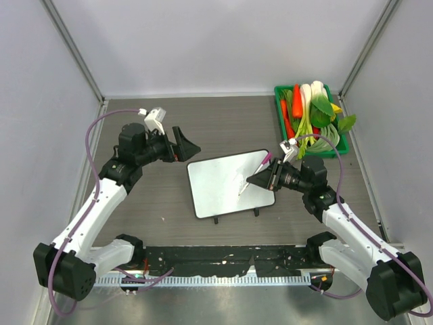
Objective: Write a sentence on the whiteboard
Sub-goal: Hold the whiteboard at the center of the board.
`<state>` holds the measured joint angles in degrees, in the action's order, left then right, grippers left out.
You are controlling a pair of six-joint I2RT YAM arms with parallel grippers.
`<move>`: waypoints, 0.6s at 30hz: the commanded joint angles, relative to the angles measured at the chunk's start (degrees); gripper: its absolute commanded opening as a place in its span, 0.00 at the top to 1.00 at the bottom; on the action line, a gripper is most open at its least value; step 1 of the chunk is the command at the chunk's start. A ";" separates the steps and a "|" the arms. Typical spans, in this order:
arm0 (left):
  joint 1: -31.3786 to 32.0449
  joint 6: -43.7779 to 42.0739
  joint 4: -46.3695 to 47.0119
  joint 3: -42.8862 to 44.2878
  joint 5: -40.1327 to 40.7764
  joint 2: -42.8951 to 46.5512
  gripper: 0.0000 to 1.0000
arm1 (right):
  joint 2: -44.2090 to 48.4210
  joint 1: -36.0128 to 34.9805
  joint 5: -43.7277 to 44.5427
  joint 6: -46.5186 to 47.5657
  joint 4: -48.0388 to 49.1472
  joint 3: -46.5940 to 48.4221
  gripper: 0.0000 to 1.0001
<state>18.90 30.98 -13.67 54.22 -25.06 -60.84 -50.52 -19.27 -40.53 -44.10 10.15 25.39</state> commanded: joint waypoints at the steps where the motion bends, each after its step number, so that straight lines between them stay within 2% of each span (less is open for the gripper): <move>1: -0.17 -1.27 0.14 2.56 0.62 0.98 0.00 | 0.78 -0.07 -0.07 0.33 1.45 0.80 0.99; 13: -0.17 -1.28 0.14 2.30 0.80 0.90 0.00 | 0.69 -0.16 -0.34 1.03 0.48 0.89 0.98; 18: -0.09 -2.77 -1.44 3.00 3.61 1.69 0.00 | 1.13 -0.07 -0.16 2.34 -2.06 2.38 0.98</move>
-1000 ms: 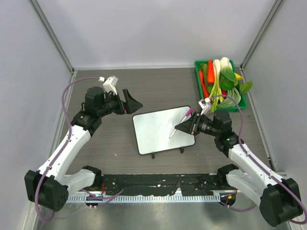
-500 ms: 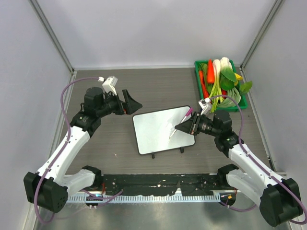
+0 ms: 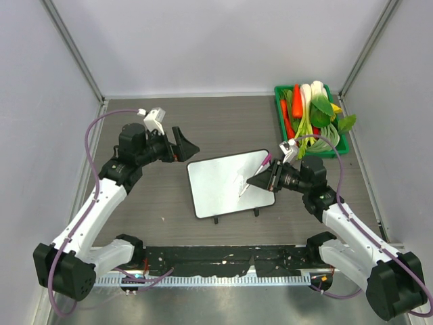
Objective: Write a sentence on the whiteboard
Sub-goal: Hold the whiteboard at the center of the board.
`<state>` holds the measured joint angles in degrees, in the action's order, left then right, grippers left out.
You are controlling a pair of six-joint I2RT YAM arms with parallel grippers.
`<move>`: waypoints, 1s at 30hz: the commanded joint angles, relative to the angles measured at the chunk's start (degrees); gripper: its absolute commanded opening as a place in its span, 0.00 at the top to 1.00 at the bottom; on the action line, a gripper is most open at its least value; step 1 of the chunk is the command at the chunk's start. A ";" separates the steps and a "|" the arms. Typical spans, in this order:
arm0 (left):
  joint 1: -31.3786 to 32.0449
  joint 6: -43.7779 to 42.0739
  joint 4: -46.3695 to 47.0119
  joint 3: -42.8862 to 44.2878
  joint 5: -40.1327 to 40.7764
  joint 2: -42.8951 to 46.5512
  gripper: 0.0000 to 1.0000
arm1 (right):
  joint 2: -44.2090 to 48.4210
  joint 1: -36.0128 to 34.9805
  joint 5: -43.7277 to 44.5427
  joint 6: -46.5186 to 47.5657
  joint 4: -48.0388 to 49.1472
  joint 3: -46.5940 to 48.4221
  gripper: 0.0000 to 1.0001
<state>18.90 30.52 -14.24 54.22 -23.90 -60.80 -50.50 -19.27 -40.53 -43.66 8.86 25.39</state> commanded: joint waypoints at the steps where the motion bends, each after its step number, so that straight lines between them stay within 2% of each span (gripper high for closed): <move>1: -0.17 -2.92 -1.66 3.26 3.50 1.73 0.00 | 1.11 -0.16 -0.16 2.61 -1.21 3.08 0.99; 7: -0.17 -6.09 -7.02 5.28 9.39 1.56 0.00 | 1.63 -1.30 0.98 4.19 -3.41 5.20 0.98; 12: -0.17 -3.73 -8.61 3.45 5.55 1.29 0.00 | 2.07 -2.18 2.74 5.69 -4.90 6.60 0.99; 16: -0.17 2.07 -2.65 -3.57 1.84 2.87 0.00 | 2.51 -2.27 4.41 7.18 -5.52 6.69 0.99; 23: -0.17 6.56 10.17 -15.26 -1.84 2.44 0.02 | 0.93 -3.32 6.52 9.65 -4.13 6.34 0.98; 26: -0.17 7.79 17.73 -19.22 -4.83 0.68 0.03 | -0.21 -3.93 7.13 9.65 -2.45 6.17 0.99; 30: -0.17 7.01 23.27 -22.13 -7.29 -1.16 0.05 | -1.88 -4.72 7.49 9.38 0.44 6.25 0.98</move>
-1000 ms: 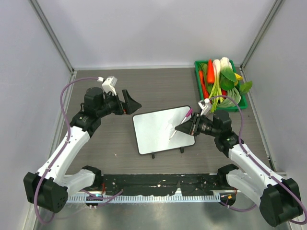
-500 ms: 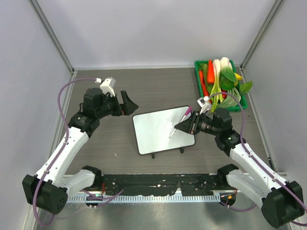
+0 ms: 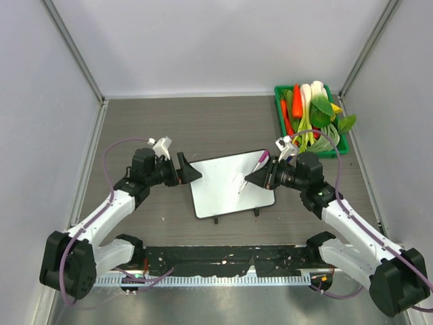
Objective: Write a sentence on the whiteboard
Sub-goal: Hold the whiteboard at the center of the board.
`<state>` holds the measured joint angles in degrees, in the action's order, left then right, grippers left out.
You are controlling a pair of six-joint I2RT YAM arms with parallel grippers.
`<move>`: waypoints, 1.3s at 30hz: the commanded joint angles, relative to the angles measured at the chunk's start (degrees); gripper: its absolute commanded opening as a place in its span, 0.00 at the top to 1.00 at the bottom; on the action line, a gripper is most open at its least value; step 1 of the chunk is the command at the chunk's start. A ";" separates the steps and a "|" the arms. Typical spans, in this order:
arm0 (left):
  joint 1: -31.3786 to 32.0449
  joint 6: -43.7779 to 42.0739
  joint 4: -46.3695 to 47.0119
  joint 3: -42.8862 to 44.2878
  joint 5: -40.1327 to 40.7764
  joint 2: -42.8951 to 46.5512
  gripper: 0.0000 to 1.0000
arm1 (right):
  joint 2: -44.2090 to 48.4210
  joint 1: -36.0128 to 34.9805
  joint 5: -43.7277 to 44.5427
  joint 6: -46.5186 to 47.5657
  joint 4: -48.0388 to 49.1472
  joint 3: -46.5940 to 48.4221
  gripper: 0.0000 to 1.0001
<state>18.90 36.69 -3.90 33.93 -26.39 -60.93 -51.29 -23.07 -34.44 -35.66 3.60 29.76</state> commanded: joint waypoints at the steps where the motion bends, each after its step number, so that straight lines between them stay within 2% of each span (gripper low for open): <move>1: -0.17 0.93 14.69 -2.37 -5.59 -1.47 0.07 | -1.62 -1.10 1.39 1.03 6.33 1.88 0.99; 8: -0.17 2.78 27.35 -5.72 -11.83 -9.03 0.23 | -5.13 -3.29 2.26 0.33 10.90 2.76 0.98; 11: -0.17 1.55 27.72 -5.46 -12.98 -11.23 0.33 | -6.98 -4.09 2.97 0.50 11.43 3.90 0.99; 13: -0.17 1.11 28.94 -6.07 -13.33 -11.76 0.35 | -7.95 -4.61 3.41 0.68 11.96 4.43 0.99; 20: -0.17 0.32 31.59 -9.84 -13.51 -9.57 0.39 | -11.11 -5.58 4.02 0.94 13.28 6.36 0.98; 23: -0.17 -0.56 31.85 -11.52 -13.51 -9.04 0.30 | -12.25 -6.28 4.46 0.77 14.33 7.41 0.99; 27: -0.17 -1.18 31.94 -12.66 -13.86 -8.68 0.30 | -13.66 -7.95 5.69 1.29 14.51 9.00 0.99; 39: -0.17 0.05 32.37 -17.23 -12.72 -1.04 0.46 | -17.97 -11.38 8.68 1.73 16.88 12.25 0.99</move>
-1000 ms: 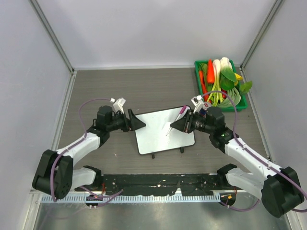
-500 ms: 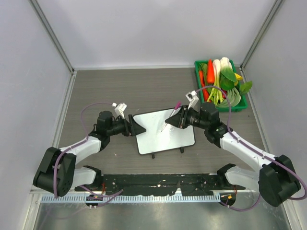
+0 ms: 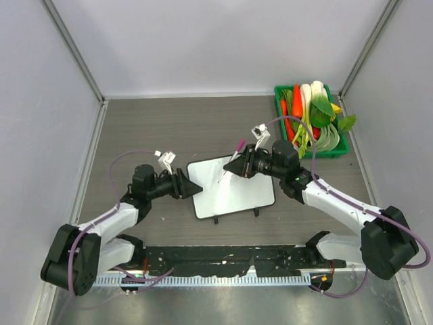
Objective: Write a sentence on the whiteboard
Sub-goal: Hold the whiteboard at the center of the board.
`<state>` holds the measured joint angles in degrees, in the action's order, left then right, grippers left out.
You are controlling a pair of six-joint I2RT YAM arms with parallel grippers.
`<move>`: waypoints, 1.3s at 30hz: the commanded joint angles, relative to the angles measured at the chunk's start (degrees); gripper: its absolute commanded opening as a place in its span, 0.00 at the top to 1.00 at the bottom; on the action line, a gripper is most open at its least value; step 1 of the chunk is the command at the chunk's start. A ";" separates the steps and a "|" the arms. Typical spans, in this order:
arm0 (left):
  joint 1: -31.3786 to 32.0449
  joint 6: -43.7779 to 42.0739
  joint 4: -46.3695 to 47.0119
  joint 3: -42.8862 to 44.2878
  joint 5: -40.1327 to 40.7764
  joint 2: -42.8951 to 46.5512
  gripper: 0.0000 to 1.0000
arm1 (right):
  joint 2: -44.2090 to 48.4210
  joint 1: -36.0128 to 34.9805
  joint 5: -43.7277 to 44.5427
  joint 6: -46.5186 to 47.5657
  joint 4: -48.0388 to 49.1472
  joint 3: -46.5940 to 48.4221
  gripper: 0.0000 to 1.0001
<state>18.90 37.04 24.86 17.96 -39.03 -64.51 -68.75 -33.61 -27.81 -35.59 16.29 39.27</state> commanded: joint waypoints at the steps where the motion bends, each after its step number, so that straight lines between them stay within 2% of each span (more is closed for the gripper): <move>1: -0.17 -0.39 3.44 -1.34 0.09 2.55 0.46 | -0.68 -1.02 2.23 1.76 4.18 2.92 0.99; 9: -0.17 -0.39 4.14 -0.47 -1.31 -1.75 0.63 | -2.00 -4.19 6.19 4.83 2.87 5.91 0.99; 16: -0.09 -1.44 1.42 -0.64 -0.18 -2.37 0.86 | -2.79 -7.08 10.93 8.07 1.81 7.31 0.98; 22: -0.09 -1.44 0.19 -1.08 1.05 -1.58 1.00 | -2.53 -8.76 16.82 11.51 -0.21 8.02 0.99; 32: -0.17 -1.79 -1.48 -1.08 2.20 -0.53 1.00 | -2.97 -10.51 24.38 12.13 4.88 6.53 0.99; 39: -0.09 -1.79 -1.31 -0.99 2.03 -0.88 1.00 | -5.77 -10.96 25.26 11.51 7.87 7.14 0.99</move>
<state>18.81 37.32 24.53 16.99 -40.12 -65.93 -73.30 -44.07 -5.02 -24.53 19.05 44.71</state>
